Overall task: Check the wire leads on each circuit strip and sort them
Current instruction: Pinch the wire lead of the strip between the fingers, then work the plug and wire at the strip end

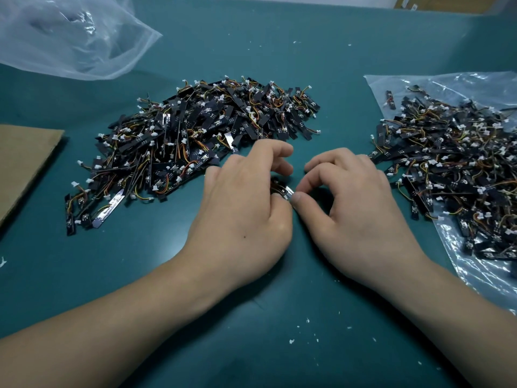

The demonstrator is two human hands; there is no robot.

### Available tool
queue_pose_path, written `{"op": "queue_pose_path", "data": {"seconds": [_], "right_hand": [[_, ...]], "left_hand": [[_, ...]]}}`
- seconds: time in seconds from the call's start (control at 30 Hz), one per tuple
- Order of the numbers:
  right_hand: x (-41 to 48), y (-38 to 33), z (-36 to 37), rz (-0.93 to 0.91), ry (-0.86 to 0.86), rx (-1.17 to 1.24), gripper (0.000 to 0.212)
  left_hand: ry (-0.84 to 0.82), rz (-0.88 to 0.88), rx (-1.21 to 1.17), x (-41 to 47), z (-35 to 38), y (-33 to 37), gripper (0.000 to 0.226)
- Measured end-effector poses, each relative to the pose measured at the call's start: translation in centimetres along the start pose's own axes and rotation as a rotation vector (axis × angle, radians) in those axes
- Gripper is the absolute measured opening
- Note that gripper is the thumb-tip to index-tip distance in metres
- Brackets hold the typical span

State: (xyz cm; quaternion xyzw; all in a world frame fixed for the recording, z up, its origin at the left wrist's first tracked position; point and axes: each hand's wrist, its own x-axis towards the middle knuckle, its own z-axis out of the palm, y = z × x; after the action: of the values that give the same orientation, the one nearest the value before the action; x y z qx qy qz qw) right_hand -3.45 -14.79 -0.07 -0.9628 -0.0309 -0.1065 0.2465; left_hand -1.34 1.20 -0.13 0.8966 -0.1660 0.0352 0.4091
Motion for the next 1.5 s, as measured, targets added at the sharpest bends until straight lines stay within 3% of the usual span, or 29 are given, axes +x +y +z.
{"op": "queue_pose_path", "data": {"seconds": [0.1,0.3,0.5,0.57,0.77,1.3,1.5], "right_hand": [[0.0,0.1,0.1,0.003,0.008,-0.003,0.009],[0.0,0.1,0.1,0.009,0.057,0.047,0.013],[0.2,0.8,-0.1,0.067,0.167,0.293,0.011],[0.2,0.7,-0.3,0.029,0.161,0.387,0.011],[0.3,0.7,-0.5,-0.036,0.078,0.607,0.008],[-0.1,0.6,-0.7,-0.122,0.023,0.674,0.014],[-0.1,0.6,-0.7,-0.131,0.049,0.704,0.012]], "left_hand": [[0.018,0.035,0.170,-0.1,0.1,-0.1,0.052],[0.076,0.012,0.219,-0.1,0.2,-0.3,0.054],[0.050,-0.019,0.320,-0.1,0.2,-0.1,0.066],[0.088,0.038,0.266,-0.1,0.0,0.2,0.061],[0.128,0.065,-0.020,-0.2,-0.7,1.1,0.020],[0.094,0.058,-0.386,0.0,-1.4,0.8,0.049],[0.082,0.052,-0.369,0.3,-1.1,1.0,0.023]]}}
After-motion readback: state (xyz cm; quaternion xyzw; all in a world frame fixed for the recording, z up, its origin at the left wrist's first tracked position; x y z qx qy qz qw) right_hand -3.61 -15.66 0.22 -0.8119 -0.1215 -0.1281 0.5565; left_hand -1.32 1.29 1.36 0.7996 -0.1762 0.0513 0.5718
